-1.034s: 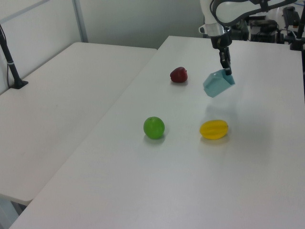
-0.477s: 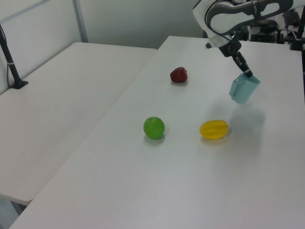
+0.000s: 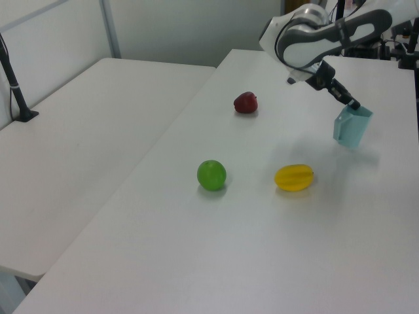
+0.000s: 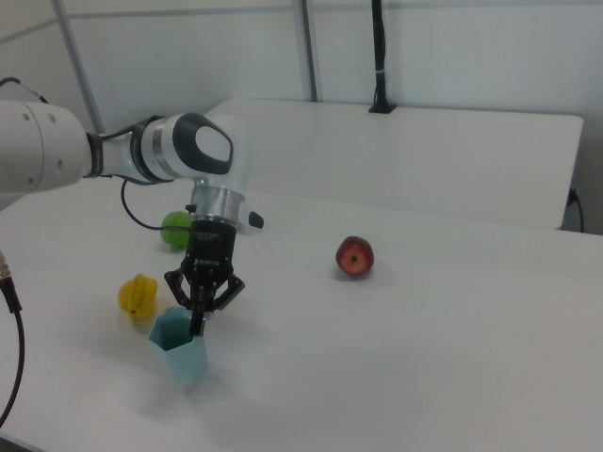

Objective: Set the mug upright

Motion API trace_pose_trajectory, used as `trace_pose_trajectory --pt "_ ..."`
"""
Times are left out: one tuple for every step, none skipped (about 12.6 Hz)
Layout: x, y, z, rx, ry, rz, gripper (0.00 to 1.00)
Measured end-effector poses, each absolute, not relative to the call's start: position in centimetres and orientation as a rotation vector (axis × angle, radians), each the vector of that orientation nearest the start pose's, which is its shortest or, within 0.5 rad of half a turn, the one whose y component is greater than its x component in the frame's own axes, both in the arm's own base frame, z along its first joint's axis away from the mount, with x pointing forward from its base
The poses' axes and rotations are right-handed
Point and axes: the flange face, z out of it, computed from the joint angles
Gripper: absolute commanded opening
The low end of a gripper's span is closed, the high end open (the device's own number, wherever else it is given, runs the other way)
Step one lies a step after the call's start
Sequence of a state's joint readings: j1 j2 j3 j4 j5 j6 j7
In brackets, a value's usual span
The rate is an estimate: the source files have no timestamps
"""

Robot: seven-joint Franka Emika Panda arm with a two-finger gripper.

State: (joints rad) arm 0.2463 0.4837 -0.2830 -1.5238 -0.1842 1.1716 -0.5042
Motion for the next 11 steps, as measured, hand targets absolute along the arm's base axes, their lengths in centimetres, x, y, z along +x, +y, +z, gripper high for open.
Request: trace_pose_trajectory --pt "58.4 -2.2 35.7 -2.869 -0.623 1.385 0.0" --pt "58.5 -2.1 35.3 -2.879 -0.6 1.397 0.0" --pt "58.7 -2.1 34.9 -2.896 -0.57 1.403 0.08" --pt "58.8 -2.1 34.6 -2.915 -0.545 1.401 0.36" --pt "59.0 -2.0 34.5 -2.931 -0.523 1.398 0.86" --pt "59.1 -2.0 34.5 -2.938 -0.513 1.396 1.0" --pt "59.1 -2.0 34.6 -2.946 -0.503 1.392 1.0" --pt "59.3 -2.0 34.8 -2.959 -0.484 1.387 1.0" --pt "59.3 -2.0 34.9 -2.966 -0.474 1.384 1.0" --pt "59.4 -1.9 35.0 -2.971 -0.47 1.38 1.0" --pt "59.5 -1.9 35.1 -2.977 -0.469 1.371 1.0"
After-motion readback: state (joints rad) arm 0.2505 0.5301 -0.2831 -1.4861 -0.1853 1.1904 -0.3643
